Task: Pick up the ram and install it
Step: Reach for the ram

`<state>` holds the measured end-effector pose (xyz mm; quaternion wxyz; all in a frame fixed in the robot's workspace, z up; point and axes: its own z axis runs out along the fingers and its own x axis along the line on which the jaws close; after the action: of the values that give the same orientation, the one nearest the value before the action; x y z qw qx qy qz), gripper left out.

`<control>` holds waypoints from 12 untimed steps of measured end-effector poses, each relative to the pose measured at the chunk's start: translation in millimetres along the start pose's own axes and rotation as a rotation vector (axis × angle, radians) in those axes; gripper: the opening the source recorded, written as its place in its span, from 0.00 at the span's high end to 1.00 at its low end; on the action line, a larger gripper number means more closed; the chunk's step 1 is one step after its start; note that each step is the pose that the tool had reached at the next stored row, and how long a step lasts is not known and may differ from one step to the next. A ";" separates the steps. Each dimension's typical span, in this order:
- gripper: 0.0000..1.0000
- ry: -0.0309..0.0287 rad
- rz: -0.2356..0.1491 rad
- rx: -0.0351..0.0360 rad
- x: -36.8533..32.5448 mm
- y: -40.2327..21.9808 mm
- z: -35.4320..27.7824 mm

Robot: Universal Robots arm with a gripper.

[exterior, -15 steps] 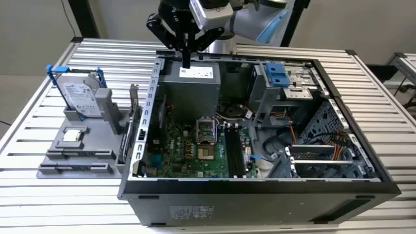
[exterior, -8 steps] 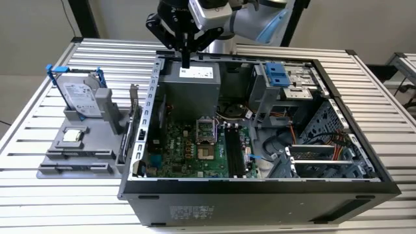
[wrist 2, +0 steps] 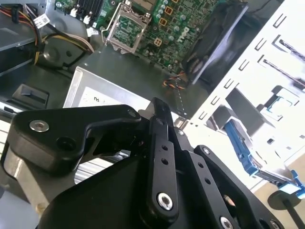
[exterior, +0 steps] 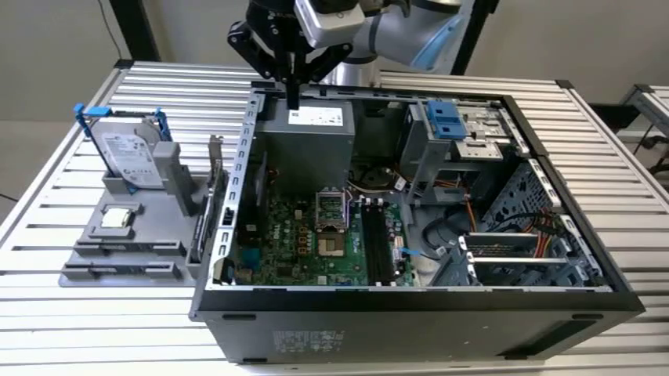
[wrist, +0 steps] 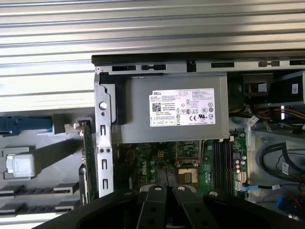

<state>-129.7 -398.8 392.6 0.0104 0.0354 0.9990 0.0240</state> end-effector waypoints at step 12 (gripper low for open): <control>1.00 0.0001 -0.001 0.0000 19.1 -1.3 -0.4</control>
<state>-148.8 -398.8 392.6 0.0103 0.0350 0.9990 0.0240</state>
